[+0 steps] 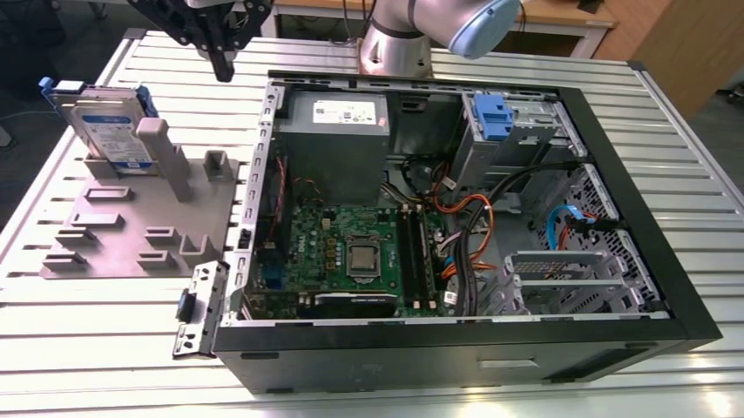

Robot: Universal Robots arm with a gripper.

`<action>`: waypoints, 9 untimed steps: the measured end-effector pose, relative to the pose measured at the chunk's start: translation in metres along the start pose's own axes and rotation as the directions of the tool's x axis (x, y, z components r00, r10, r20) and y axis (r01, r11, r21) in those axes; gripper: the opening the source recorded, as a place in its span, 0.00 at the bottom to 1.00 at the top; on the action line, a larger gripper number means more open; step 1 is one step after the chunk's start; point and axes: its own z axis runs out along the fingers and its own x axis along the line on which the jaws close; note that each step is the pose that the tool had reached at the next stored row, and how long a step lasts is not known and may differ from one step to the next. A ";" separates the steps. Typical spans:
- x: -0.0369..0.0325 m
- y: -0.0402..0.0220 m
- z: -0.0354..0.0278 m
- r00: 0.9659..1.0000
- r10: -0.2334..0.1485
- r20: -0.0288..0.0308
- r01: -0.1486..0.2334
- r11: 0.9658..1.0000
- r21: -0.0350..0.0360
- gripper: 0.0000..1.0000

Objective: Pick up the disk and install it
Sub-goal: 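Reach for the disk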

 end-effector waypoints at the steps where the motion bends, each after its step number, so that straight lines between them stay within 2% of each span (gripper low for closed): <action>1: 0.0000 0.0000 0.0000 1.000 0.000 0.000 0.000 1.000 0.000 0.11; 9: 0.0022 -0.0002 0.0000 1.000 0.000 0.000 0.000 1.000 0.000 0.11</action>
